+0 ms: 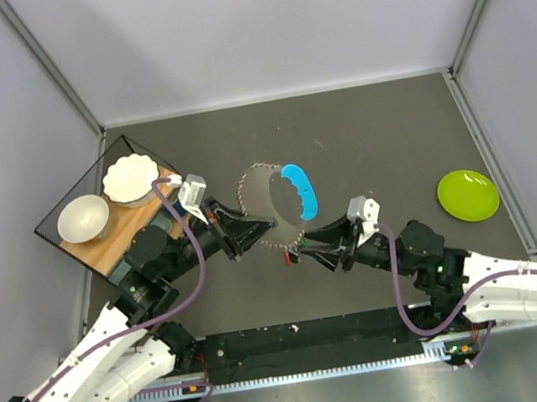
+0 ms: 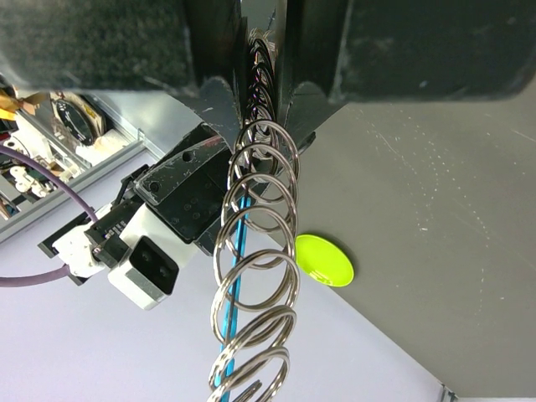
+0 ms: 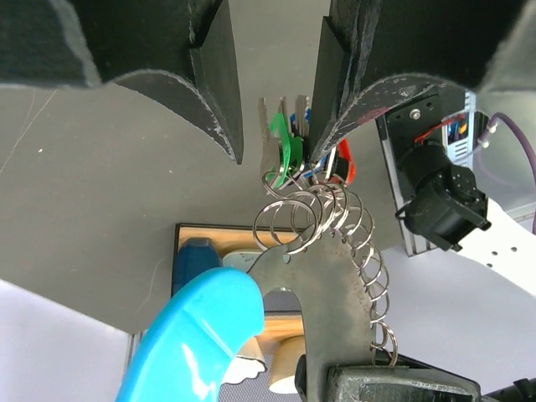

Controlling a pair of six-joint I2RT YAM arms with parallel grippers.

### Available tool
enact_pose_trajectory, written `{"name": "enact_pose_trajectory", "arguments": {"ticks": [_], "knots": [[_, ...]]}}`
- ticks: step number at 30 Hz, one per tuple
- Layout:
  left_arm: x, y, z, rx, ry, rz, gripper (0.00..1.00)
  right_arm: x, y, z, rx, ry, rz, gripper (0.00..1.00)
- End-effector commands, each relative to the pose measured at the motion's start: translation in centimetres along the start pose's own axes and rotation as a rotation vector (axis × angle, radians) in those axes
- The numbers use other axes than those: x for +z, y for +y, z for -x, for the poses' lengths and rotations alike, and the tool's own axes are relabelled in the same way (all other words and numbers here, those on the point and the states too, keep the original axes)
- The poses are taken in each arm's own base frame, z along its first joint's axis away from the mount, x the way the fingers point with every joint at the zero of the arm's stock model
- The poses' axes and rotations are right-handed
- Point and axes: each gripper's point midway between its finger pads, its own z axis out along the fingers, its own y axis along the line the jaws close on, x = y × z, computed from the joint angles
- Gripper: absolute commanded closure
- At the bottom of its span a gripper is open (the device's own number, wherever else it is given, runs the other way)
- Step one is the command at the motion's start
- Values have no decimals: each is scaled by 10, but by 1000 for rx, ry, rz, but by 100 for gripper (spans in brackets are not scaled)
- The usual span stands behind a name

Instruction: Remove the keys from the keyring

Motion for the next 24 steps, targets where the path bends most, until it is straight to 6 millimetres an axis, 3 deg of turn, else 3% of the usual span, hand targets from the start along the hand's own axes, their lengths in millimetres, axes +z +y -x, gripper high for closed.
{"name": "enact_pose_trajectory", "arguments": {"ticks": [1, 5, 14, 24], "knots": [[-8, -38, 41, 51, -116, -100, 100, -3, 1, 20, -12, -82, -7, 63], [-8, -38, 42, 44, -118, -102, 100, -5, 1, 15, -9, -68, -10, 68], [-6, -34, 39, 30, -112, -92, 100, -6, -3, 3, -8, -39, -25, 68], [-5, -36, 40, 23, -117, -97, 100, -3, 1, 4, 0, -48, -7, 65]]}}
